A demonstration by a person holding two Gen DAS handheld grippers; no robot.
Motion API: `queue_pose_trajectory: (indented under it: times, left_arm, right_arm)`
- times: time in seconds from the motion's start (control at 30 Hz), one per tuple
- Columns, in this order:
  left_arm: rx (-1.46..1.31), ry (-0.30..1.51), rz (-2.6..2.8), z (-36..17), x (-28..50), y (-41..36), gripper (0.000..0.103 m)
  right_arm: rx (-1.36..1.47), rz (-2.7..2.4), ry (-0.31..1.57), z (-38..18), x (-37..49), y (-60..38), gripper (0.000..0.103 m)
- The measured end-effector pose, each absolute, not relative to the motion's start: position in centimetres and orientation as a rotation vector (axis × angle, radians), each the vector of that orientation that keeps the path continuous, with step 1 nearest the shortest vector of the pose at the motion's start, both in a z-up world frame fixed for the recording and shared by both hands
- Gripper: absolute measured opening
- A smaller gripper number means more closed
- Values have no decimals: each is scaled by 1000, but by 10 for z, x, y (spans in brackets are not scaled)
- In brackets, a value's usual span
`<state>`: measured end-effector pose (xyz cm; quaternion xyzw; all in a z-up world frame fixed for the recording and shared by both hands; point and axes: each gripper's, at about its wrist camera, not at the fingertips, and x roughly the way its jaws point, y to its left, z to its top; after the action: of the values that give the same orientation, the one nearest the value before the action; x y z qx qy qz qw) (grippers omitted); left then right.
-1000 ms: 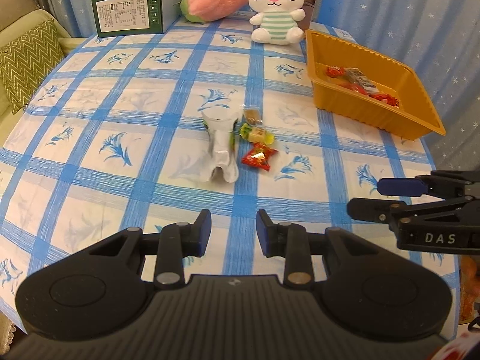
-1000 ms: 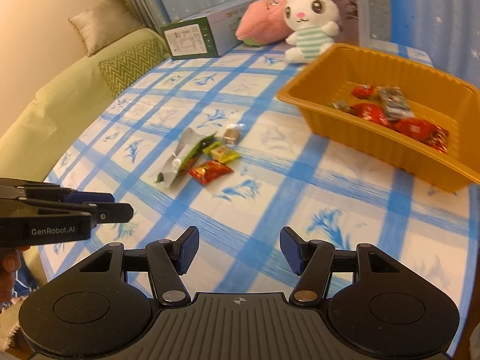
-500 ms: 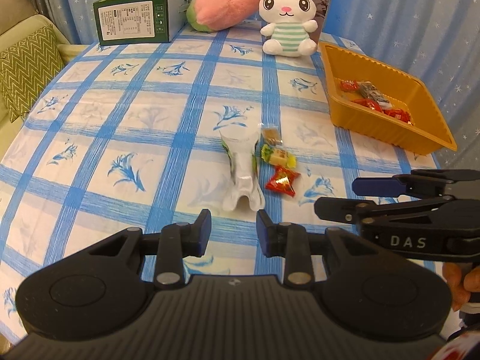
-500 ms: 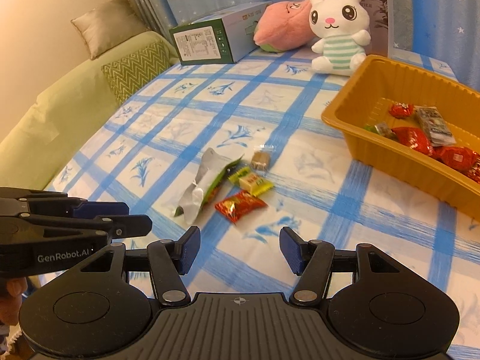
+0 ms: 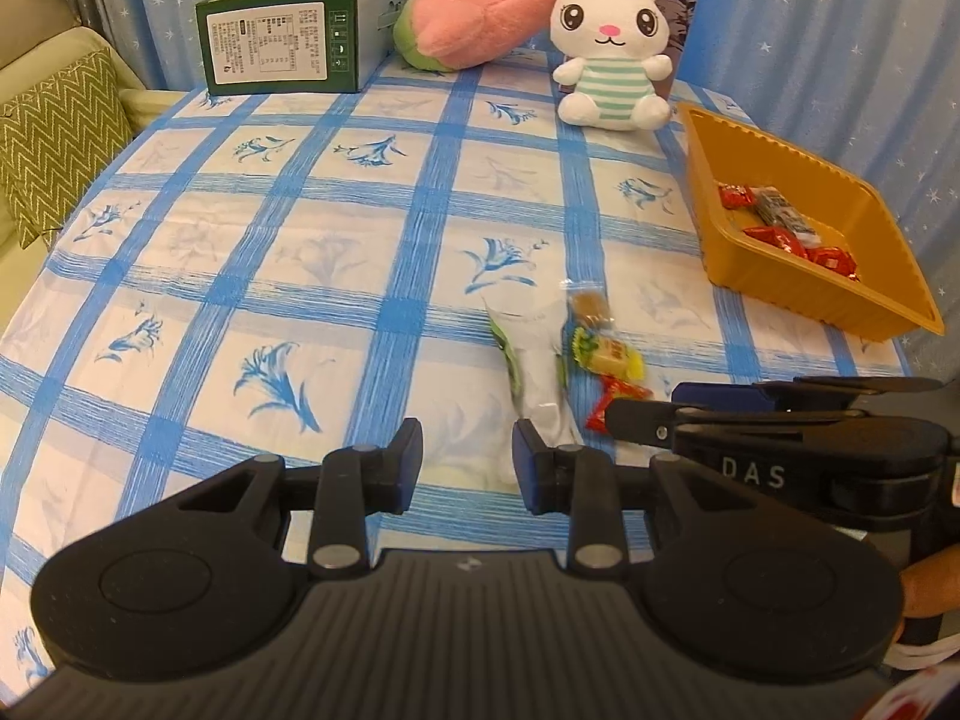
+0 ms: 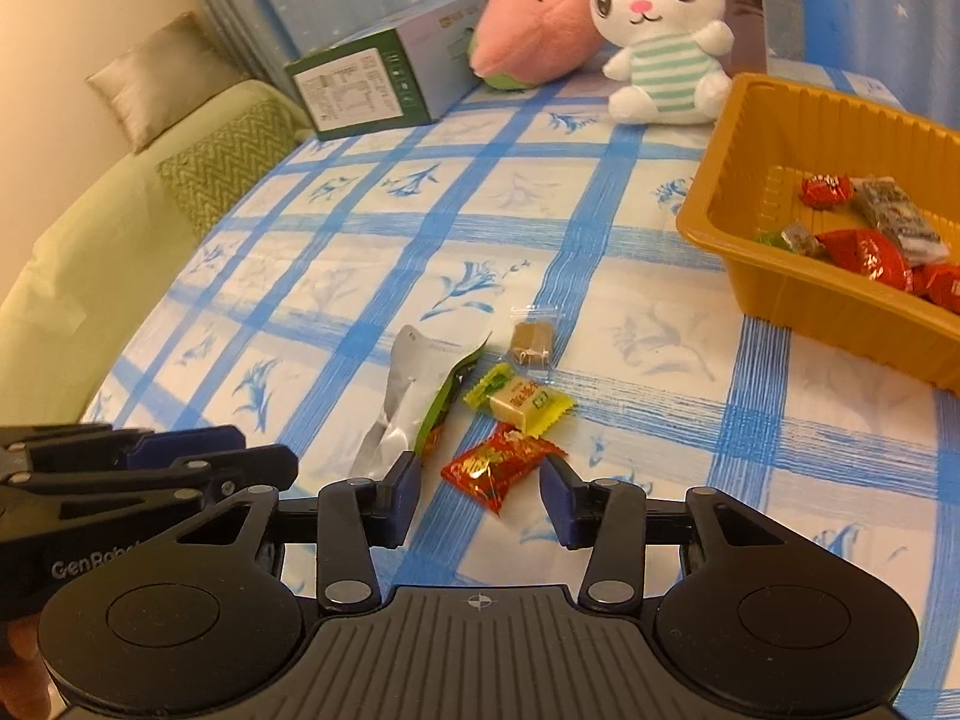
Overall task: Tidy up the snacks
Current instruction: 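Grasp the small red candy with the right gripper, then lift the red candy with the right gripper while the left gripper grasps the yellow candy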
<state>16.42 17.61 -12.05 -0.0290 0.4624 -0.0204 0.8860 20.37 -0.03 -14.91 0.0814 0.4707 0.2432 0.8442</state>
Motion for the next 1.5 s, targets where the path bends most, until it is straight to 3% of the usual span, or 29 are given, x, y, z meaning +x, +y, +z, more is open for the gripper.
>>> queue_pose_trajectory:
  times: [0.2,0.67,1.1,1.5]
  left_arm:
    - [-63,968,-43,-124,170,182,30]
    - [-55,971,-79,-127,181,178,30]
    - [9,944,-259,-129,195,139,29]
    - [236,957,-354,-156,219,94,29]
  right_arm:
    - [178,467,1015,-157,215,7,44]
    - [-57,503,982,-168,208,22,22]
    - [69,418,965,-147,208,-40,22]
    - [201,280,956,-139,197,-106,22]
